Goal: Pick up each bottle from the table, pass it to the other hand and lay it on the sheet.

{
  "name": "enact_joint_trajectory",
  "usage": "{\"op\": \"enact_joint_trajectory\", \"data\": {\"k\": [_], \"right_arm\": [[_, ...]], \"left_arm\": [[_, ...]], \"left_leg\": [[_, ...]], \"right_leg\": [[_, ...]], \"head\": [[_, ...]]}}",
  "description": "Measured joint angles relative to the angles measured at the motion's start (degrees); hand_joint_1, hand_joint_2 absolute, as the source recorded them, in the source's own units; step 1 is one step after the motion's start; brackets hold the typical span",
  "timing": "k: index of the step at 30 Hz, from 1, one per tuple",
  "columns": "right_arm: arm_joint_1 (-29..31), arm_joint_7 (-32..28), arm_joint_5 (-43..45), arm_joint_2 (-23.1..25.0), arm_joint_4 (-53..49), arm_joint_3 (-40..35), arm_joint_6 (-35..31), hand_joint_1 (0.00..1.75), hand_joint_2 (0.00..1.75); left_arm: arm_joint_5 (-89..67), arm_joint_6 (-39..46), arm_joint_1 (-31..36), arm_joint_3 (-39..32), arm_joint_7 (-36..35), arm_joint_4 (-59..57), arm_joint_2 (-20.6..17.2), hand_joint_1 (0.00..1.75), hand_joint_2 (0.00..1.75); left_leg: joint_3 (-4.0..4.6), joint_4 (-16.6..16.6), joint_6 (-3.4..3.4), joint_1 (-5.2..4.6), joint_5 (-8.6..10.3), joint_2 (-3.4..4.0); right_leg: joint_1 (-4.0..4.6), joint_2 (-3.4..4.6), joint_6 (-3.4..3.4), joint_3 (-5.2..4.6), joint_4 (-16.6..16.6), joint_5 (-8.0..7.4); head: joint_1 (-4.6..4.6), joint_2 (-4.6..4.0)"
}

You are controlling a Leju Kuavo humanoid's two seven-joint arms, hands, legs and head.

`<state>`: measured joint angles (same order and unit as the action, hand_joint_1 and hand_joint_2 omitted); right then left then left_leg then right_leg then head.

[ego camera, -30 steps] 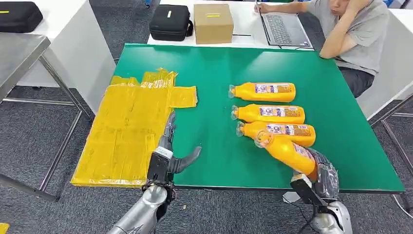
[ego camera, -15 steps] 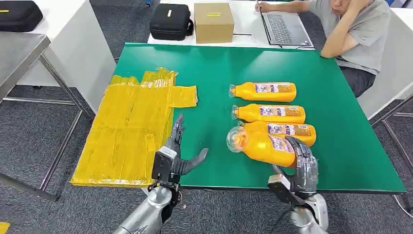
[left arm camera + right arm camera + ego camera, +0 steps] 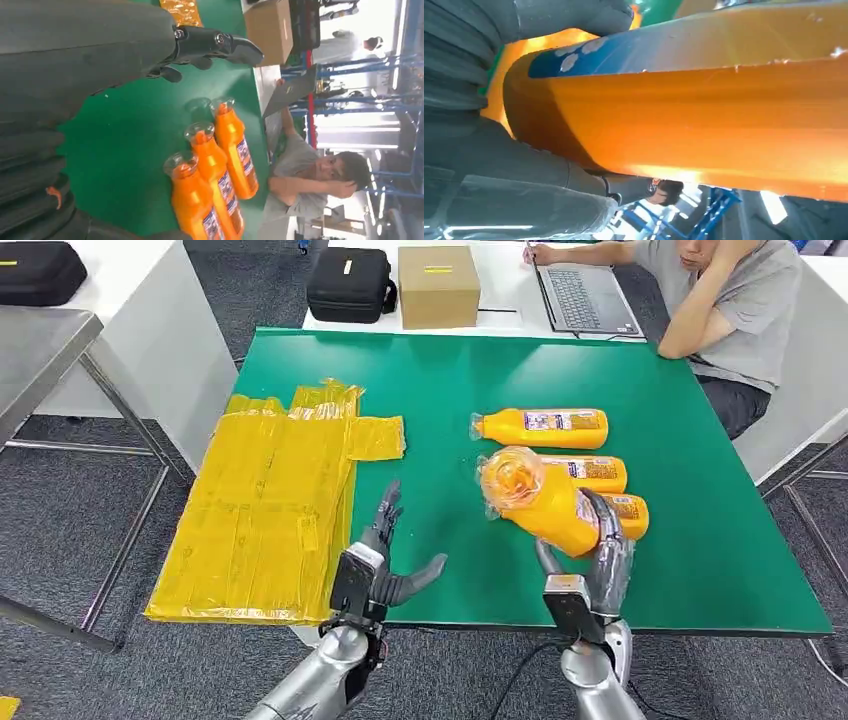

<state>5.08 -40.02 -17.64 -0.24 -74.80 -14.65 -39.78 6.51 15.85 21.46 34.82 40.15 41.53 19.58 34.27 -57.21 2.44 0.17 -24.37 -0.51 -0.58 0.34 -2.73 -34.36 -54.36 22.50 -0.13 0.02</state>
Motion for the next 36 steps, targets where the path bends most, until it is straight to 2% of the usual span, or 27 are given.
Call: {"op": "enact_joint_trajectory", "data": {"k": [8,24,36], "right_arm": [[2.0,0.0,0.0,1.9,0.0,-4.0,0.0,1.75,1.75],[2.4,0.0,-0.6,2.3,0.5,-4.5,0.0,1.75,1.75],[4.4,0.0,-3.6,5.5,7.1,-5.9,0.0,1.75,1.75]], "left_arm": [[0.2,0.5,0.0,1.1,0.0,-0.4,0.1,0.00,1.75],[0.2,1.0,0.0,1.1,0.0,-0.3,0.2,0.00,1.75],[-0.3,4.9,0.3,1.3,0.0,2.9,0.5,0.00,1.75]], "left_leg": [[0.02,0.0,-0.03,0.00,0.02,-0.01],[0.02,0.0,-0.03,-0.01,0.02,-0.01],[0.04,0.0,-0.04,-0.01,0.03,-0.03]], "right_leg": [[-0.01,0.00,0.00,-0.04,0.0,0.00],[-0.01,0.00,0.00,-0.04,0.0,0.00],[-0.01,-0.02,0.00,-0.07,-0.1,0.00]], "head": [[-0.02,0.00],[-0.02,0.00],[-0.02,0.00]]}}
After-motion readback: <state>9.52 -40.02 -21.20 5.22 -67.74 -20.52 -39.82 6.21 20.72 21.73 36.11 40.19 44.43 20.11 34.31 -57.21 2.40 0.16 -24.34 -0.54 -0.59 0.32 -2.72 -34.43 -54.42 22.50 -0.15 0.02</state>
